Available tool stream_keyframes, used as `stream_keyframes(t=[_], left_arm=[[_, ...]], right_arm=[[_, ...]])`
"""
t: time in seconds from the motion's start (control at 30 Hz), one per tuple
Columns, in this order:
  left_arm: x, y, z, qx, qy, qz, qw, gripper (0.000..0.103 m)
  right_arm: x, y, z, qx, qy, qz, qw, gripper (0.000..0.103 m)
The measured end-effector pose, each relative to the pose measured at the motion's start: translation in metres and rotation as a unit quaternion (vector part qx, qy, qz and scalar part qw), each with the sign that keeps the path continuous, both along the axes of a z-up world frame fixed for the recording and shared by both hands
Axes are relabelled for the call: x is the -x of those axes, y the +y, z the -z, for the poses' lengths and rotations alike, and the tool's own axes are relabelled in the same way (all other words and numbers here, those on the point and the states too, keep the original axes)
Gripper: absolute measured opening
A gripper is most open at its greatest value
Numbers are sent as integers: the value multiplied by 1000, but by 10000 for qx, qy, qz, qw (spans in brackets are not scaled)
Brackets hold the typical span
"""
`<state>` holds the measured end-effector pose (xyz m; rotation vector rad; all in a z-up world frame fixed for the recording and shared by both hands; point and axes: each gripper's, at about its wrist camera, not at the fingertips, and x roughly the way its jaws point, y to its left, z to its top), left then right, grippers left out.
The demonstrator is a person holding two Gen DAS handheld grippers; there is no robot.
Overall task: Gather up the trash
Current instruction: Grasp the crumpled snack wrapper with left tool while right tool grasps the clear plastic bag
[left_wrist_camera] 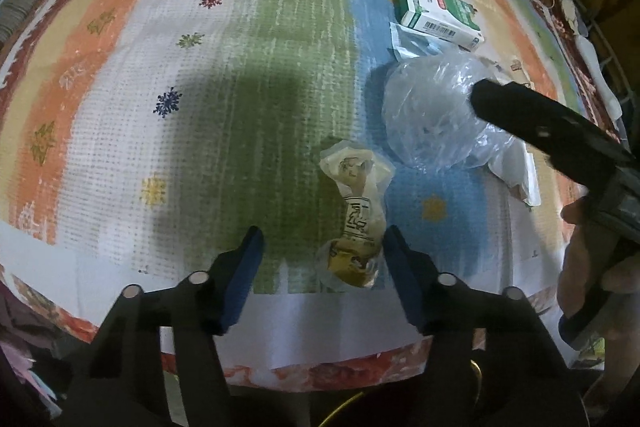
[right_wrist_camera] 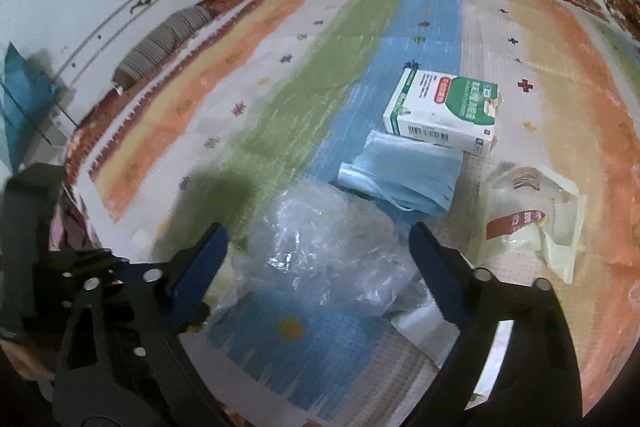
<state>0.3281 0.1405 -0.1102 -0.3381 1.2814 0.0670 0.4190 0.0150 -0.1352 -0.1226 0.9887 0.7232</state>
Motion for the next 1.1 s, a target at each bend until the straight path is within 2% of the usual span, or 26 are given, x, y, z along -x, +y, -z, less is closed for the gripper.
stream_keyframes(t=[0.07, 0.17, 0.23, 0.3, 0.4, 0.57, 0.83, 1.1], left_arm=[[-1, 0, 0, -25, -23, 42, 10000, 49], [-4, -2, 0, 102, -107, 113, 9998, 39], [-5, -5, -1, 0, -140, 205, 9997, 29], [-5, -7, 0, -53, -116, 228, 9997, 27], [-5, -4, -1, -56, -85, 127, 9999, 21], [2, 9, -12, 36, -190, -149, 9997, 20], [5, 16, -27, 66, -323, -271, 9991, 20], [11, 7, -38, 1, -372, -129, 9992, 20]], right_arm=[[1, 2, 3, 94, -24, 41, 9999, 76], [0, 2, 7, 256, -34, 132, 9996, 64], [-1, 1, 9, 298, 16, 161, 9994, 56], [-1, -1, 10, 320, 36, 179, 9993, 48], [-3, -8, 8, 142, 176, 321, 9992, 43], [-2, -20, 3, -124, 398, 530, 9977, 39], [12, -29, -11, -34, 263, 580, 9980, 39], [39, -33, -36, 61, 10, 479, 9988, 39]])
